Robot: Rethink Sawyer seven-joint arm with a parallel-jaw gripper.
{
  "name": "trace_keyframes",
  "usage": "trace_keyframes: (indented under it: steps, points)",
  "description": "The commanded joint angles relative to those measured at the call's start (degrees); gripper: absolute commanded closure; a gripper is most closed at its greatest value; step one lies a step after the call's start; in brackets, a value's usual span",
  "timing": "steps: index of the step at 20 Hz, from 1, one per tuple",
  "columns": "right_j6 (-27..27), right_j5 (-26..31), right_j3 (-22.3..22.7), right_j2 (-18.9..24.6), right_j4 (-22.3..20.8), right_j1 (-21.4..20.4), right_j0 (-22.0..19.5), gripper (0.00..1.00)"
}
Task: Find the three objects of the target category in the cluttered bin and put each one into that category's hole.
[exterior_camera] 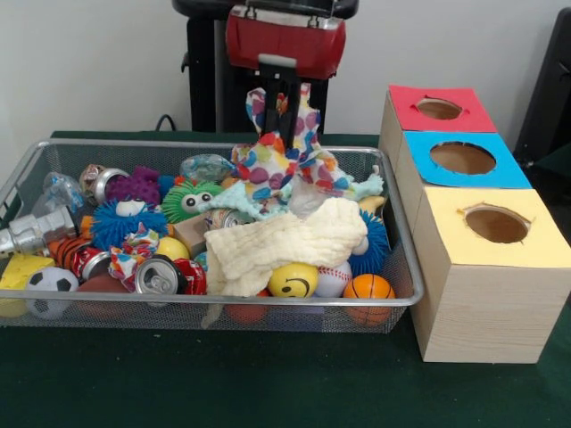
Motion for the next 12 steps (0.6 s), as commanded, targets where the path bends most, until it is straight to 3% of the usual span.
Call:
trace_keyframes:
  steps: [1, 12]
  points:
    - [14.25, -3.59, 8.99, -2.55, 1.74, 6.05, -0.09, 1.00]
    - [18.25, -5.94, 13.82, -5.85, 6.28, 6.27, 5.53, 1.00]
